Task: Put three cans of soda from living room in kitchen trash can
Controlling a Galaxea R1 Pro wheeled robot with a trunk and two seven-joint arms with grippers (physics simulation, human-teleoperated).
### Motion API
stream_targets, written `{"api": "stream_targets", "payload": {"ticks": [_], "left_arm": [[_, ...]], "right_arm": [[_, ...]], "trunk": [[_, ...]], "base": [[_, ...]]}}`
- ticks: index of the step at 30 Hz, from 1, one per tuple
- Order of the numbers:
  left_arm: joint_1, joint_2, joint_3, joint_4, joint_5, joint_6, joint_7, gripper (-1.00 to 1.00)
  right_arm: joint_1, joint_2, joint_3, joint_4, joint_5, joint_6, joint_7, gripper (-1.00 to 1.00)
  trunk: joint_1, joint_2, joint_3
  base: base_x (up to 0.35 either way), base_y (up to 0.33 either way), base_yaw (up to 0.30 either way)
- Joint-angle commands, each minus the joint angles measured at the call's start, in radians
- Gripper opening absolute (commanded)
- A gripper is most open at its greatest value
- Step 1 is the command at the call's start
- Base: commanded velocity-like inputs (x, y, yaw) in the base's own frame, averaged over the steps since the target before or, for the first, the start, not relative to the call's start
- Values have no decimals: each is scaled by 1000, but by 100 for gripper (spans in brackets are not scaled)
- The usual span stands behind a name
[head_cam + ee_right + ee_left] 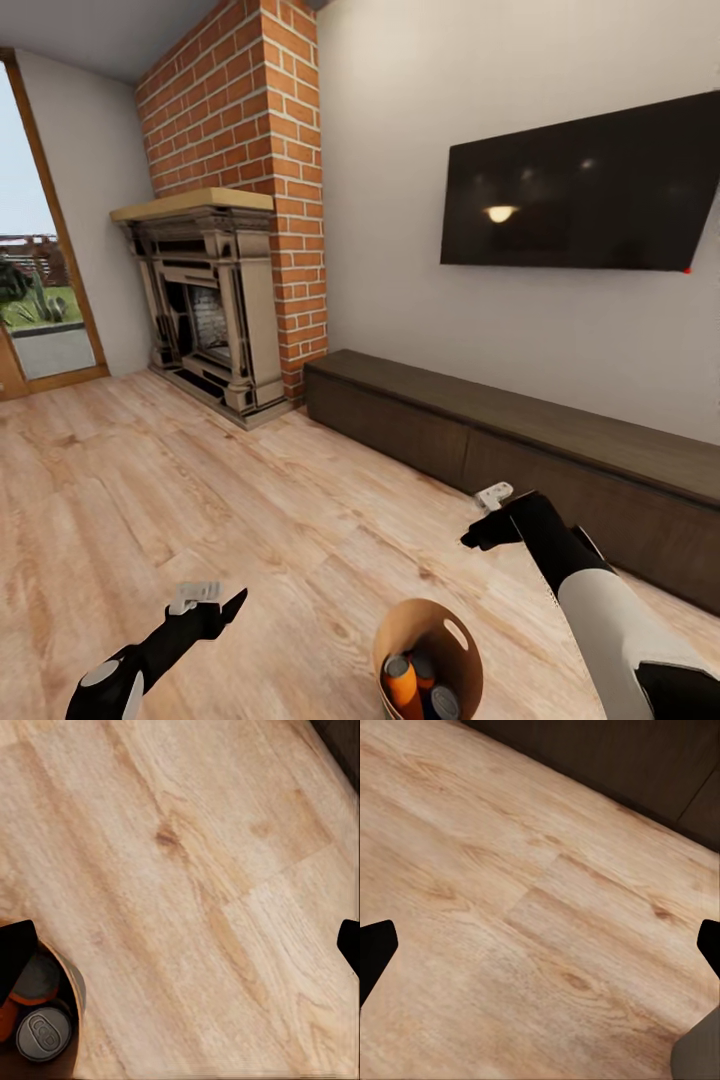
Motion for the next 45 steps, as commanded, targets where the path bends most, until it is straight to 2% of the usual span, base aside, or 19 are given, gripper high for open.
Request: {"api": "stream_targets", "payload": {"ticks": [1, 5, 9, 16, 18, 21, 27, 33, 41, 45], "left_arm": [[0, 0, 0, 0, 0, 0, 0, 100], [0, 0, 0, 0, 0, 2, 0, 100], [-1, 0, 0, 1, 0, 17, 0, 100], [0, 7, 4, 9, -3, 44, 9, 100], [3, 16, 7, 7, -2, 46, 13, 100], [5, 46, 10, 10, 0, 46, 15, 100], [9, 58, 11, 14, 5, 40, 14, 100], [10, 60, 11, 14, 6, 36, 12, 100], [10, 60, 11, 15, 6, 31, 11, 100], [10, 59, 10, 15, 2, 36, 10, 100]], "right_arm": [[1, -5, 0, 1, -2, 0, 1, 100], [32, -34, 0, 2, 0, -19, 52, 100], [54, -64, 1, 5, 3, -93, 101, 100], [112, -138, -4, 6, -3, -133, 181, 100], [132, -161, -7, 5, -7, -137, 189, 100], [153, -188, -10, 6, -11, -155, 194, 100], [174, -200, -11, 6, -13, -180, 202, 100], [194, -213, -11, 6, -12, -216, 255, 100], [205, -216, -11, 6, -12, -231, 269, 100], [207, -216, -11, 6, -11, -232, 269, 100]], "trunk": [[0, 0, 4], [-2, 1, 19], [-4, 2, 35], [-22, 34, 55], [-22, 34, 54], [-22, 34, 51], [-22, 34, 42], [-22, 34, 32], [-22, 34, 20], [-37, 62, 26]], "base": [[0, 0, 0], [0, 0, 0], [0, 0, 0], [0, 0, 0], [0, 0, 0], [0, 0, 0], [0, 0, 0], [0, 0, 0], [0, 0, 0], [0, 0, 0]]}}
